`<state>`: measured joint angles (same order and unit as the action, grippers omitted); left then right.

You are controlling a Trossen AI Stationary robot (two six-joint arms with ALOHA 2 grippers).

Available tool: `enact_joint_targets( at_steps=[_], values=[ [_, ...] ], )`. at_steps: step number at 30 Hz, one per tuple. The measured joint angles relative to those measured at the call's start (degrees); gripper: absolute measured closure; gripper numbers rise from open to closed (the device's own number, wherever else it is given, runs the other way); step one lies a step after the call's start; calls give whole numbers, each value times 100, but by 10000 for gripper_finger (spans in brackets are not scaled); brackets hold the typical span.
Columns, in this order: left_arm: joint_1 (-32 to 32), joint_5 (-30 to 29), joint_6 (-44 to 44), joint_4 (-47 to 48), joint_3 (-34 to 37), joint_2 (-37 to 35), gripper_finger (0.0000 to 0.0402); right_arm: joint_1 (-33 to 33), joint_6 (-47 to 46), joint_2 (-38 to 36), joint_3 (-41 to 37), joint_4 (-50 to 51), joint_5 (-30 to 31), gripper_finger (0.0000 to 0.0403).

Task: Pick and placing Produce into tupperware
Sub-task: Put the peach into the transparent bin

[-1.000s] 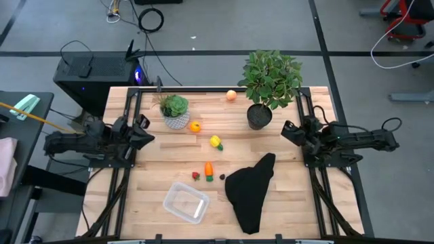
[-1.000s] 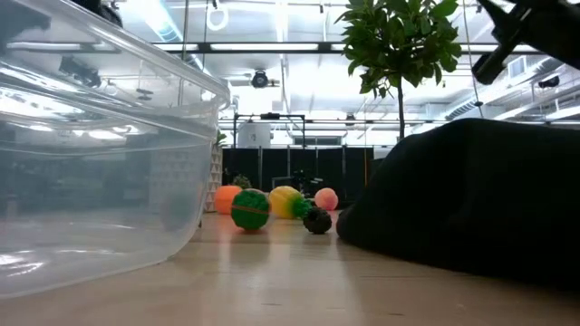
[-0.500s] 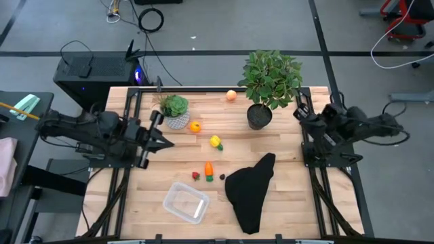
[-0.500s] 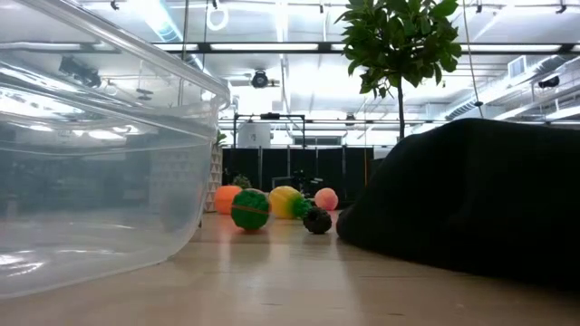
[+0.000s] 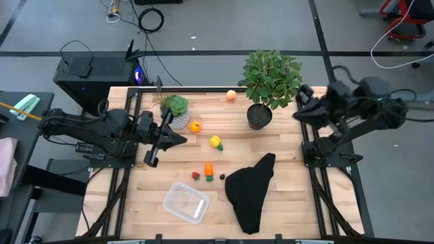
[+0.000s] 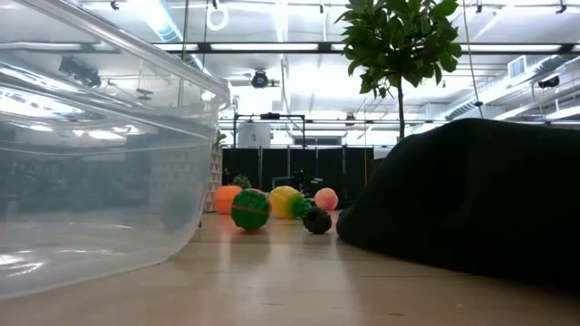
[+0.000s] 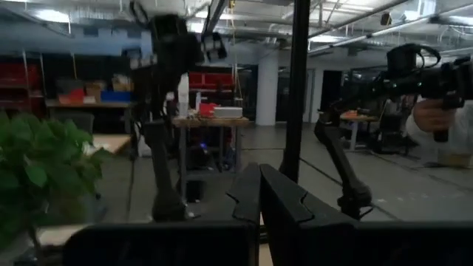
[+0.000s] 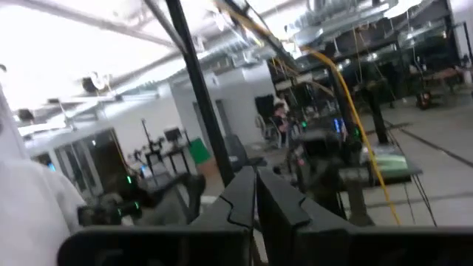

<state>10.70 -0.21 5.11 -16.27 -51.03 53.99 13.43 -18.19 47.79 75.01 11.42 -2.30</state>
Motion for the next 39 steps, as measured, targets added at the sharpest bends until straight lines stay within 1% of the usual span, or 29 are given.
enact_joint_targets(
  at_steps=[3, 9, 15, 19, 24, 28, 29, 30, 32, 35, 37, 39],
  values=[
    [0, 0, 277, 0, 0, 123, 388, -2, -395, -17, 162, 12, 15, 380],
    [140, 2, 334, 46, 0, 343, 378, -2, -269, -9, 205, 24, -228, 380],
    [247, -30, 328, 517, 0, 433, 383, -2, -263, 11, 205, 66, -226, 380],
    [227, -479, 323, 592, 0, 429, 375, -2, -239, 11, 205, 97, -228, 380],
    [89, -976, 301, 591, 0, 429, 338, -2, -222, 4, 205, 97, -228, 380],
    [-366, -1976, 67, 591, -119, 610, 296, -4, -219, 7, 205, 105, -228, 380],
    [-565, -2073, 64, 611, -221, 702, 287, -11, -218, 6, 205, 103, -228, 380],
    [-799, -2041, 74, 649, -389, 823, 277, -17, -214, 7, 205, 103, -228, 380],
    [-1247, -1669, 92, 966, -856, 1092, 262, -17, -155, 7, 205, 105, -214, 380],
    [-1821, -1324, -115, 1915, -1724, 1698, 245, -17, -118, 7, 205, 105, -178, 380],
    [-2220, -1256, -266, 2737, -2255, 2117, 238, -17, -114, 7, 205, 117, -178, 380],
    [-2632, -1180, -317, 3287, -2685, 2513, 233, -17, -115, 7, 205, 175, -178, 380]
  ],
)
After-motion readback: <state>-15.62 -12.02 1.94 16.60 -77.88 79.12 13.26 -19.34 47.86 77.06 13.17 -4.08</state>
